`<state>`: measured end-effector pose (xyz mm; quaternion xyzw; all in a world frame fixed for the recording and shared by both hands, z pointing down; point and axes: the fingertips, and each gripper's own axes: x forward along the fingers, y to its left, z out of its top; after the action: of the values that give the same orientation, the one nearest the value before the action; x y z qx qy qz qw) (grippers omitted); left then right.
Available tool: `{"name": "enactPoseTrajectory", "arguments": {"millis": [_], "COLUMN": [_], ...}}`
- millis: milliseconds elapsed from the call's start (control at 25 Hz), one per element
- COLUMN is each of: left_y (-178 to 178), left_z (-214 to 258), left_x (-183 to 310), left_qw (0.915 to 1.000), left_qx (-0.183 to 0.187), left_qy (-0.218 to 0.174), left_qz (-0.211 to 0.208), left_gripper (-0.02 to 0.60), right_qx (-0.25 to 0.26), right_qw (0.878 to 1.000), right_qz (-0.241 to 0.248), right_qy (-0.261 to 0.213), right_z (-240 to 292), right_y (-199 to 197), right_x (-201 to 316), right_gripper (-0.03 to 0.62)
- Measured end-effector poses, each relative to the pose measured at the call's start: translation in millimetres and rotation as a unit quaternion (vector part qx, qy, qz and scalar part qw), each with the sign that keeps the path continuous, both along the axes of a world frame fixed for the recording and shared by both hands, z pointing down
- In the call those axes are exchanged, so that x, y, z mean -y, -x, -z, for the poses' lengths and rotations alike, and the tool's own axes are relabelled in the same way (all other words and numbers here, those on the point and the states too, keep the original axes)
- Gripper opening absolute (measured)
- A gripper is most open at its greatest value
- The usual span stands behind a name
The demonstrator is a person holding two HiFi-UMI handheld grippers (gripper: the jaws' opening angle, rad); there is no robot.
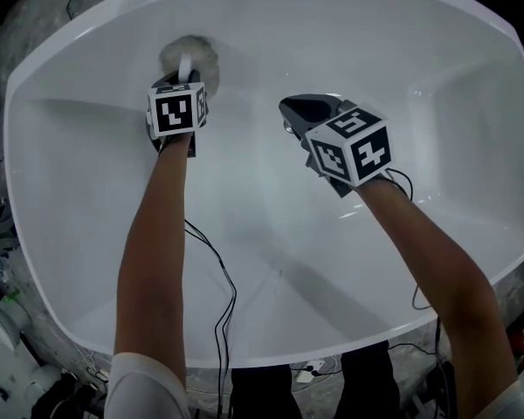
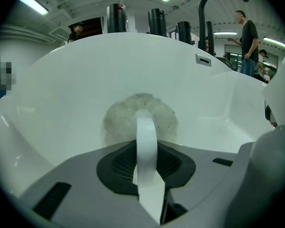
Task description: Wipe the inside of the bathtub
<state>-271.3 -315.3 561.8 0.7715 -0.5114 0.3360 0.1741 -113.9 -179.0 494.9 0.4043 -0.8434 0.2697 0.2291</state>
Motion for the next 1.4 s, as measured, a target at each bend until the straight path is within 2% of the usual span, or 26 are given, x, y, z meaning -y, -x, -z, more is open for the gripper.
{"name": "enactPoseTrajectory", "arguments": {"millis": [200,360,560,840,1200,1400], "left_y": [45.5,84.8,131.9,197.5,246.6,252.1], "left_z": [-3.3,-3.1,0.1,1.6,-12.9,-25.8], "left_x": [5.6,10.2,15.3,18.3,23.7,25.2], "left_qw": [0.9999,0.9993,0.9989,0.9964,0.9944,0.9936], "left_qx": [0.005,-0.004,0.011,0.018,0.032,0.022], "left_qy": [-0.002,-0.003,-0.009,-0.013,-0.014,-0.012], "left_qz": [0.011,0.037,0.044,0.082,0.1,0.11], "left_gripper": [0.094,0.094,0.094,0.094,0.094,0.094], "right_qx": [0.002,-0.002,-0.004,0.001,0.002,0.008], "right_qw": [1.0,1.0,1.0,0.999,1.0,1.0], "right_qz": [0.012,0.022,0.028,0.033,0.027,0.02], "right_qy": [0.003,0.007,0.007,0.005,0.013,0.016], "right_z": [-8.6,-15.7,-20.0,-24.2,-50.6,-62.8], "right_y": [35.9,59.7,86.6,119.6,129.3,123.5], "right_x": [3.5,3.6,6.4,8.6,4.1,1.8], "right_gripper": [0.02,0.02,0.02,0.02,0.02,0.02]}}
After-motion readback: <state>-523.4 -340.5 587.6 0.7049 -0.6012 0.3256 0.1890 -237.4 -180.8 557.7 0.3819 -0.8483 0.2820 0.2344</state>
